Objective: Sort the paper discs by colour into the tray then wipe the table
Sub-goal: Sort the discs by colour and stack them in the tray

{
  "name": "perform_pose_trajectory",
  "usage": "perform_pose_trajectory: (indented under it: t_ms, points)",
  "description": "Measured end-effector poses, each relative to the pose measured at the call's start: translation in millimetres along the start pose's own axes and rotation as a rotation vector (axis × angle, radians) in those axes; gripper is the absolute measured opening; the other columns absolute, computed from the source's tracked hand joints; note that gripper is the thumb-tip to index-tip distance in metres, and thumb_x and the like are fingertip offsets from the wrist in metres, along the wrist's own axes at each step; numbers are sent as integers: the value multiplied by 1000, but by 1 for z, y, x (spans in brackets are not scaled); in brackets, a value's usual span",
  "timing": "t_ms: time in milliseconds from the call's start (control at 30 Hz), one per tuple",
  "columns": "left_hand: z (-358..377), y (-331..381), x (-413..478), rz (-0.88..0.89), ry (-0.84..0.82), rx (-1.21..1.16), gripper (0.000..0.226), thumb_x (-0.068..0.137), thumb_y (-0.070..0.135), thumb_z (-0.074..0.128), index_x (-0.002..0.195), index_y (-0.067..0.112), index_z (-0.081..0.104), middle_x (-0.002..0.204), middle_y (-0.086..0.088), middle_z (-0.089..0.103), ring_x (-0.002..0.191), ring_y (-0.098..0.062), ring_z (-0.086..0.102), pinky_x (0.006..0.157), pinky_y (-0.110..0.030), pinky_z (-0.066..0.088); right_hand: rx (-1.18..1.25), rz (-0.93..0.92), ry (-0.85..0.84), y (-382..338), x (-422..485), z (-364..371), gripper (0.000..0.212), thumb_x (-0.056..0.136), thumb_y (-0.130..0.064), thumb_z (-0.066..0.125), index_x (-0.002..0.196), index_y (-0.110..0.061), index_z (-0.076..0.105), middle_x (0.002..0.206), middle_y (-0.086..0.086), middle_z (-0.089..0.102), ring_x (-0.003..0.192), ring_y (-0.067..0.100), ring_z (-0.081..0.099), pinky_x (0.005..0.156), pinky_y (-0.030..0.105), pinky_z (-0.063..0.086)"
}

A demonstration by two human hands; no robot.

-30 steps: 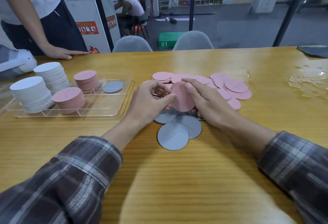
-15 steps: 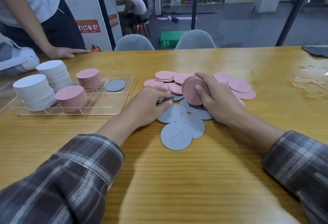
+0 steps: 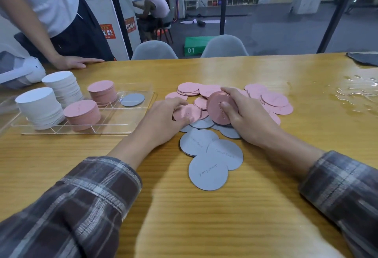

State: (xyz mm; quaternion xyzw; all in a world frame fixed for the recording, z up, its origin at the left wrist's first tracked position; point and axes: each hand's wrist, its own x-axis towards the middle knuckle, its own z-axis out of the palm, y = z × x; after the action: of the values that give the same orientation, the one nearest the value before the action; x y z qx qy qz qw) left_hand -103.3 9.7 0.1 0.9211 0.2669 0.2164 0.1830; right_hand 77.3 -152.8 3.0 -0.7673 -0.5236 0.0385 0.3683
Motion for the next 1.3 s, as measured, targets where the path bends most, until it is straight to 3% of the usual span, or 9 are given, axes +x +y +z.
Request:
perform_pose_trajectory:
  t_ms: [100,300,467,633,733,833,967,1100,1300]
  points:
    - [0,-4,2,-52,-38,30,56,88,54,75,138,31,62,126,6,67,117,-15,58,90,-31,44,-4,-1,-5,-1,0,1,48,108,-28,46,155,-19,40,141,6,61,132,23,50,89,17,29]
    - [-9,6,0,-42,40,-7,65,79,39,88,138,23,66,120,9,72,94,-5,63,77,-5,36,-3,3,-1,-3,-1,1,47,108,-28,47,154,-19,41,140,7,61,131,24,51,89,19,31]
    - [-10,7,-3,-58,42,10,66,78,41,89,137,24,67,122,7,74,95,-8,66,83,-26,48,7,7,1,-3,-1,2,47,108,-26,47,154,-18,42,136,8,63,128,25,53,86,19,31]
    - [-12,7,-4,-22,100,3,59,73,31,92,128,27,71,98,16,71,84,-4,67,115,-48,41,9,4,2,-3,-1,2,47,108,-26,47,153,-18,43,135,9,64,126,26,53,85,20,31]
    - [-17,9,-3,-22,89,-103,39,82,19,86,119,28,77,91,15,66,72,-3,62,91,-24,48,26,-1,15,-3,-1,1,47,108,-27,47,153,-19,43,139,7,62,129,23,52,92,21,34]
    - [-26,10,-3,-86,7,-378,16,91,12,78,104,21,80,89,-1,67,68,-10,60,70,-21,52,45,5,11,-3,-1,2,46,109,-28,45,154,-20,42,140,6,61,129,22,51,93,21,33]
    - [-24,21,-6,-158,-39,-694,10,93,1,73,103,4,71,87,-11,68,67,-20,70,71,-30,63,84,-5,14,-3,-1,4,43,110,-28,41,152,-21,45,134,2,63,121,17,55,91,21,36]
    - [-3,35,-8,-178,-21,-695,10,89,1,78,93,3,69,79,-12,74,69,-25,77,75,-38,66,169,0,2,-6,-3,5,40,112,-31,36,148,-26,50,117,-7,65,100,7,58,94,27,45]
    - [3,38,-8,-179,79,-640,15,84,7,85,89,4,71,73,-10,77,66,-23,78,68,-31,65,73,-42,-55,-11,-4,5,47,108,-32,46,153,-20,45,142,0,60,128,13,53,95,15,34]
